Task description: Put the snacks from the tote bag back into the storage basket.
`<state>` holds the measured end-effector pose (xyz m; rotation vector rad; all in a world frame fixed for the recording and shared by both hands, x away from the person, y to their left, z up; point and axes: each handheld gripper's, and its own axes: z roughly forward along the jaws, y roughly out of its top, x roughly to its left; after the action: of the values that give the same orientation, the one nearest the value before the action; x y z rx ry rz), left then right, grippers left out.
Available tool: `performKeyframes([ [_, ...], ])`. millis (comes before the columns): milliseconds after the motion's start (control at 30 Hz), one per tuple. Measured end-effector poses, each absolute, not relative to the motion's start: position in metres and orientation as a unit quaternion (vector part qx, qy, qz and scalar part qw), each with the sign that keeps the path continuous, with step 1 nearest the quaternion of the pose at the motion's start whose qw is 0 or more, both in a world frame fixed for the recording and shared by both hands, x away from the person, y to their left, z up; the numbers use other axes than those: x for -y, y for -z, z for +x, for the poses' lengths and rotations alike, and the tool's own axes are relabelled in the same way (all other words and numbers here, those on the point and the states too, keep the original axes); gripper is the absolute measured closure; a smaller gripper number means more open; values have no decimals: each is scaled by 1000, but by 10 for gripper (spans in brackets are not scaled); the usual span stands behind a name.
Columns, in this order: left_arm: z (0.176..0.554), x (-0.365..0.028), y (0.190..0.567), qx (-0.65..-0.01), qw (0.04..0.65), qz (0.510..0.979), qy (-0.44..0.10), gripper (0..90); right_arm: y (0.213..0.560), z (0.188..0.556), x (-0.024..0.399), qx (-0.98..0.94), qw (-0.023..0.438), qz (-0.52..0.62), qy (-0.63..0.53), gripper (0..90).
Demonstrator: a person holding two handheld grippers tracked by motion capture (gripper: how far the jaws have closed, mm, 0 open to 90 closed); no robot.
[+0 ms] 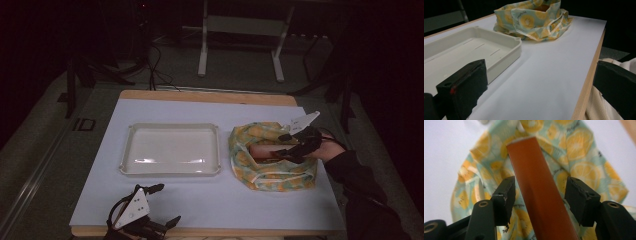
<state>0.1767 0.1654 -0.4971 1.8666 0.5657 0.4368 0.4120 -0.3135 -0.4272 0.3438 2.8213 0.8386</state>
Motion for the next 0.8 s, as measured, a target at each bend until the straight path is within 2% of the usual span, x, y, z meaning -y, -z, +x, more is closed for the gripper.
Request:
performKeyframes([
  [300,178,-165,498,-239,540,787,-180,0,447,422,308,-957,92,117,-249,308],
  [500,179,-165,498,-241,541,787,-176,0,455,423,301,-966,101,102,-214,280],
  [800,179,-165,498,-243,542,785,-173,0,462,427,292,-973,96,86,-190,294],
])
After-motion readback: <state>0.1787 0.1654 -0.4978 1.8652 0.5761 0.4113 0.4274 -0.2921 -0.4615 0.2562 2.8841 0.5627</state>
